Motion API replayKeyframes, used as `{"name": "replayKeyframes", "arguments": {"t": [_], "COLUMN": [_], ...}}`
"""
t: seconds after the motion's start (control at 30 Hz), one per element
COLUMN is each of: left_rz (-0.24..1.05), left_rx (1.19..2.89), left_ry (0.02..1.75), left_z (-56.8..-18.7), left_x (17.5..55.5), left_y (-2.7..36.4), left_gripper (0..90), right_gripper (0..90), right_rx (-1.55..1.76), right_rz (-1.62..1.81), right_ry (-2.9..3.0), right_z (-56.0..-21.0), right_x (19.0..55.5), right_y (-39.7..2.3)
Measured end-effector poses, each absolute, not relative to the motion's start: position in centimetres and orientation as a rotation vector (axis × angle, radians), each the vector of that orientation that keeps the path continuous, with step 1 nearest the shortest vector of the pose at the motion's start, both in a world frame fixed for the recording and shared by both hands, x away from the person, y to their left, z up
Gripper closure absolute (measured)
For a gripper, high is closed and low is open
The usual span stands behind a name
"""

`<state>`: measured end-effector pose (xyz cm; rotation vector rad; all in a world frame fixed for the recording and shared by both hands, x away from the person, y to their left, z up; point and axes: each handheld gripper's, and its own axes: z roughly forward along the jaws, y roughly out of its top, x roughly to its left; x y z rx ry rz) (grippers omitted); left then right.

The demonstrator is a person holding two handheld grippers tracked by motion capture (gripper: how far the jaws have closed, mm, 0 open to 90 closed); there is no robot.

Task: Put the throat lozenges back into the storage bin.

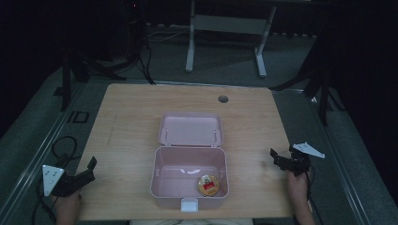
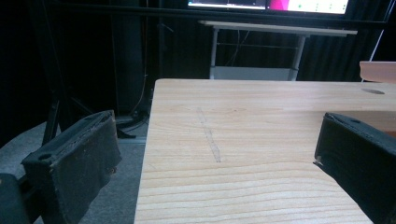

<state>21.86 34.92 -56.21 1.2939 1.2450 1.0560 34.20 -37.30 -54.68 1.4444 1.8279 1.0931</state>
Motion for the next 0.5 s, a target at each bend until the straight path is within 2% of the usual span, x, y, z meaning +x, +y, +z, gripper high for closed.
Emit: {"name": "replayKeyframes", "arguments": {"t": [0.5], "left_rz": [1.058], "left_rx": [1.296], "left_ry": [1.244], "left_z": [-56.21], "left_x": [21.86], "left_y": [34.88], "left_gripper": [0.4], "right_gripper": [11.0], "right_rx": [1.472], "right_rz": [1.071], "right_ry": [1.835], "right_z": [-54.90], "right_x": [34.60], "right_y": [-37.88]}}
